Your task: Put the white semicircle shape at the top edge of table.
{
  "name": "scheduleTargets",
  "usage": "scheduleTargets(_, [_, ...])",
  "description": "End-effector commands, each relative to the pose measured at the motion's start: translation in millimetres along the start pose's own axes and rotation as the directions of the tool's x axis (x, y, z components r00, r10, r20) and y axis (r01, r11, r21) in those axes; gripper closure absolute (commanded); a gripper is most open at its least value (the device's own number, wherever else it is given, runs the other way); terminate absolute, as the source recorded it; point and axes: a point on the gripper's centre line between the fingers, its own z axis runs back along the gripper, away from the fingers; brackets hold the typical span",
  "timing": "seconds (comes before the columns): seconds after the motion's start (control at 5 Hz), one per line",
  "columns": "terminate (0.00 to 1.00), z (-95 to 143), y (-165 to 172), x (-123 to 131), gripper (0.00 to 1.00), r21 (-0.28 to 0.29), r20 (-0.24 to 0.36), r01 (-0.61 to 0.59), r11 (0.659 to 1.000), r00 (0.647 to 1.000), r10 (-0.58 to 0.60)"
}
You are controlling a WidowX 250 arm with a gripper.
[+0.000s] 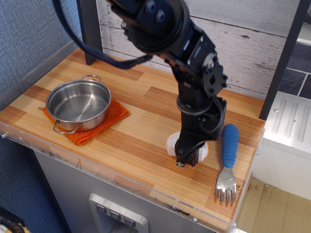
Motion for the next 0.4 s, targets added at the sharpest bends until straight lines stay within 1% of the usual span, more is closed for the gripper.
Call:
scheduleTargets(0.0, [0.0, 36, 34, -3, 1.0, 0.129, 0.017, -0.043, 0.991, 0.999, 0.041])
scheduleTargets(0.2, [0.0, 37, 52, -2, 1.0, 0.14, 0.02, -0.047, 0.989, 0.999, 0.045])
